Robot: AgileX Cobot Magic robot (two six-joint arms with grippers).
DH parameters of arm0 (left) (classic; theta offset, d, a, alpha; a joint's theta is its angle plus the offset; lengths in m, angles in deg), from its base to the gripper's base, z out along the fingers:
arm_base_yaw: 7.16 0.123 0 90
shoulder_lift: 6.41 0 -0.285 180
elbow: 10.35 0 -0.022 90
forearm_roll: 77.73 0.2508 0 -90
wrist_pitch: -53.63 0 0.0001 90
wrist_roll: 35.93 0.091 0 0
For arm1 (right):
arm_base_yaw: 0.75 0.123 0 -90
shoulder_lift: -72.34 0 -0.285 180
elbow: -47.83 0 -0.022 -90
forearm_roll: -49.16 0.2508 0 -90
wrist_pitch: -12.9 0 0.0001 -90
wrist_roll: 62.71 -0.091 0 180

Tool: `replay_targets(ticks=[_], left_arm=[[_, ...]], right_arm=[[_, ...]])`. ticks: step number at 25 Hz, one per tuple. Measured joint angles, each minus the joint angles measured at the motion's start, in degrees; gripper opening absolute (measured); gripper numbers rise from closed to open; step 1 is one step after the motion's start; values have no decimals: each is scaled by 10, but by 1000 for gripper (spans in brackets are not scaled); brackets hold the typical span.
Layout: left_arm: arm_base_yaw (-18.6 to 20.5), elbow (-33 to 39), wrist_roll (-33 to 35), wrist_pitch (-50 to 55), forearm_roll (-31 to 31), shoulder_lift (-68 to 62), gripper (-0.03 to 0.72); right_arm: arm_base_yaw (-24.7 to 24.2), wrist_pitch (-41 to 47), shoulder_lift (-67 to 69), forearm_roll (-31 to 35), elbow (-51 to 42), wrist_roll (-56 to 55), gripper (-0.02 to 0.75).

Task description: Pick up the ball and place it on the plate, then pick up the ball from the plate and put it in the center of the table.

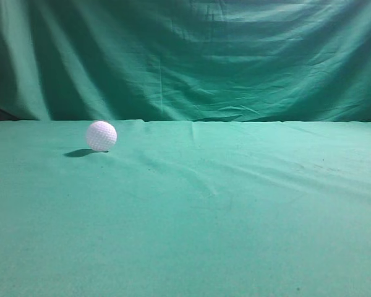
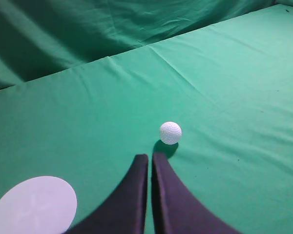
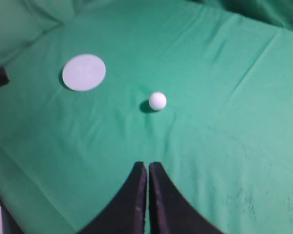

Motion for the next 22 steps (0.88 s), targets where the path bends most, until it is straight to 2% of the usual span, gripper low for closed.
replay_targets(ticks=[4, 12, 16, 18, 22], left_arm=[[0, 0, 0, 0, 0, 0, 0], [0, 0, 0, 0, 0, 0, 0], [0, 0, 0, 0, 0, 0, 0], [0, 0, 0, 0, 0, 0, 0], [0, 0, 0, 0, 0, 0, 0]], right_arm=[[0, 0, -57, -5, -35, 1, 0], [0, -6, -166, -58, -119, -32, 0], [-2, -45, -238, -83, -158, -34, 0], [-20, -75, -267, -89, -182, -31, 0], [-105, -151, -294, -94, -232, -28, 0]])
